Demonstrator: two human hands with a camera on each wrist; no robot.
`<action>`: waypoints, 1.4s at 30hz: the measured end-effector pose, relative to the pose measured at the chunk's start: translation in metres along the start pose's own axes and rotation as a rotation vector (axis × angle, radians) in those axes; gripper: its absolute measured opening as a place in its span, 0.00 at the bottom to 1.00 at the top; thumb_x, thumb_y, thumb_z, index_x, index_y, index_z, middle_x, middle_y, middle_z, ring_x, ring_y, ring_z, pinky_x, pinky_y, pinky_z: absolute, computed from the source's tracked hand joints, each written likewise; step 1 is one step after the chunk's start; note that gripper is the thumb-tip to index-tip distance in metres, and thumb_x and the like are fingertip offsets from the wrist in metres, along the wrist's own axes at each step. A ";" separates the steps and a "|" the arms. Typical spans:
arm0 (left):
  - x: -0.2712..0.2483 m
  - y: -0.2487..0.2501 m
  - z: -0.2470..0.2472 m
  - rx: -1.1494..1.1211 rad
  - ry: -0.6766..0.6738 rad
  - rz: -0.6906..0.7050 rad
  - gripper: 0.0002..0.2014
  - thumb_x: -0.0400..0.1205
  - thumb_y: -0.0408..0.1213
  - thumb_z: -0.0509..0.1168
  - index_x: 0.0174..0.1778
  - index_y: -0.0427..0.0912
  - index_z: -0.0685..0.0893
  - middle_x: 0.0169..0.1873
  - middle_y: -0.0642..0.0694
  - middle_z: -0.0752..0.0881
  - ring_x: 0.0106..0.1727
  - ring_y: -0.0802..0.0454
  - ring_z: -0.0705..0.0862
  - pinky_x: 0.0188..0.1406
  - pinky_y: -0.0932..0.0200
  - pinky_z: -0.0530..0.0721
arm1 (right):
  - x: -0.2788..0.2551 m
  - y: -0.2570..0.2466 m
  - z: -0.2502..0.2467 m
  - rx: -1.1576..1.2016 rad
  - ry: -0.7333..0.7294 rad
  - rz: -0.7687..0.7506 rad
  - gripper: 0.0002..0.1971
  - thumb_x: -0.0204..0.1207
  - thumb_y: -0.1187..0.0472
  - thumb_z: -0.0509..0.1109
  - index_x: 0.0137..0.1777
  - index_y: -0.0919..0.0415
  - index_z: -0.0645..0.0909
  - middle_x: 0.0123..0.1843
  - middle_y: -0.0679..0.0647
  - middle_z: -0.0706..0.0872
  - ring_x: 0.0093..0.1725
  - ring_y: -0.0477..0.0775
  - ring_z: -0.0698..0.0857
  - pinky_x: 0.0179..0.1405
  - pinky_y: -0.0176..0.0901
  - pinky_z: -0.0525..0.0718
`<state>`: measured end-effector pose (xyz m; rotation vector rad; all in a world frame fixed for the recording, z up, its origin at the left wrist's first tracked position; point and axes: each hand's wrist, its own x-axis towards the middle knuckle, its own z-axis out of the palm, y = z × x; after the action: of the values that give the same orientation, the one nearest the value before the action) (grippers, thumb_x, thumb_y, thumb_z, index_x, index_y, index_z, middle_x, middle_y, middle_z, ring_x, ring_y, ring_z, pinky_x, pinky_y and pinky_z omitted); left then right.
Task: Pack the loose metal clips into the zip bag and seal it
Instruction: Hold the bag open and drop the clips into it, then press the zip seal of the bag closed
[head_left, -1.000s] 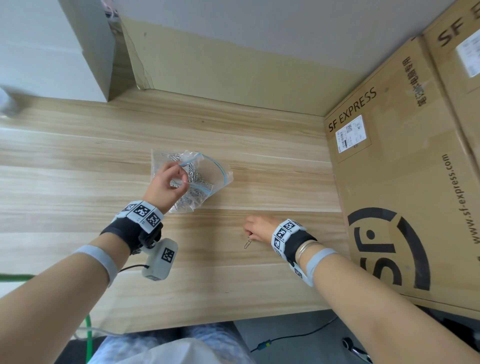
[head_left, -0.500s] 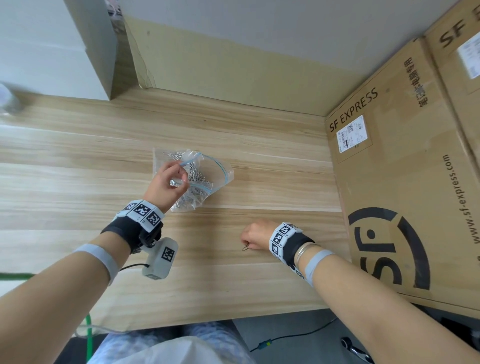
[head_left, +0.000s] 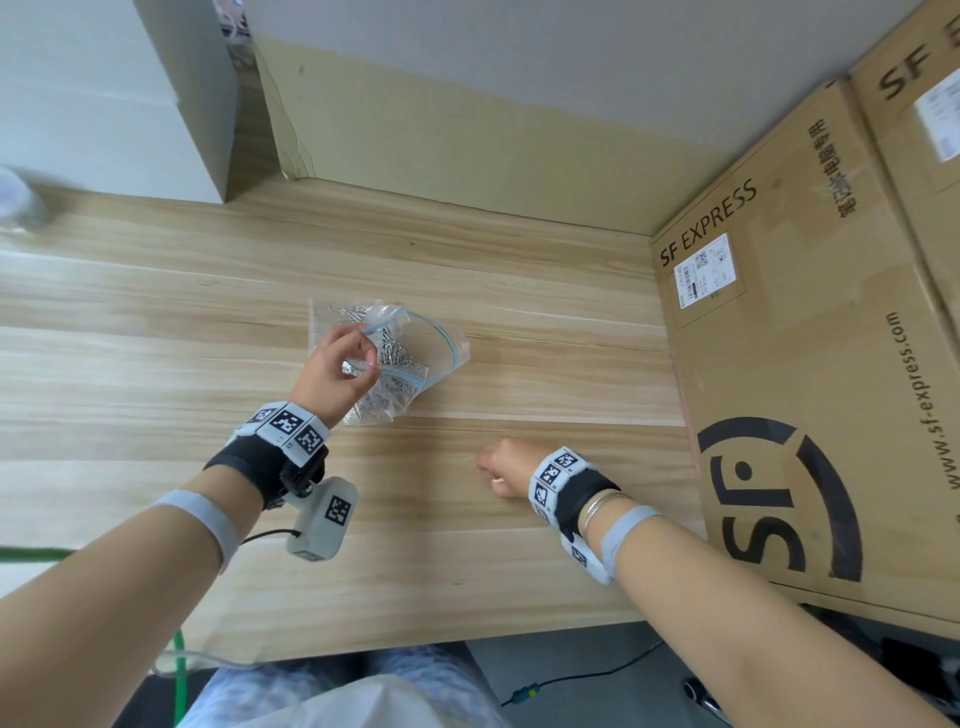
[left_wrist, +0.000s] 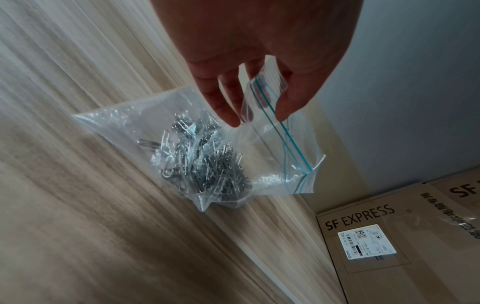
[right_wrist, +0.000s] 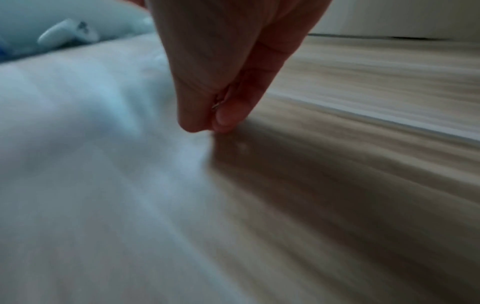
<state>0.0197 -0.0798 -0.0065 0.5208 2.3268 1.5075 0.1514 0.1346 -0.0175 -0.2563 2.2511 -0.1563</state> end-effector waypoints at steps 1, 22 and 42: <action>0.000 0.001 0.000 -0.001 0.000 -0.002 0.17 0.74 0.22 0.65 0.31 0.51 0.72 0.55 0.45 0.74 0.45 0.52 0.78 0.53 0.56 0.75 | -0.003 -0.001 -0.011 0.061 0.084 0.016 0.06 0.73 0.69 0.61 0.46 0.66 0.78 0.48 0.61 0.83 0.45 0.58 0.80 0.46 0.48 0.78; -0.002 -0.001 -0.006 0.015 0.010 -0.001 0.17 0.74 0.23 0.66 0.31 0.52 0.73 0.60 0.42 0.74 0.49 0.51 0.78 0.47 0.65 0.82 | 0.032 -0.028 -0.131 0.426 0.664 -0.085 0.11 0.67 0.65 0.76 0.50 0.60 0.85 0.48 0.54 0.89 0.42 0.54 0.86 0.51 0.46 0.83; 0.005 0.011 0.001 -0.326 -0.141 -0.082 0.30 0.73 0.13 0.60 0.53 0.58 0.70 0.60 0.62 0.71 0.59 0.62 0.80 0.49 0.76 0.81 | 0.028 -0.037 -0.133 1.030 0.148 0.165 0.38 0.73 0.42 0.68 0.79 0.45 0.52 0.79 0.53 0.65 0.65 0.57 0.81 0.47 0.49 0.88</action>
<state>0.0167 -0.0726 0.0031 0.4252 1.9221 1.7059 0.0361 0.0950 0.0535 0.5012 2.0251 -1.2137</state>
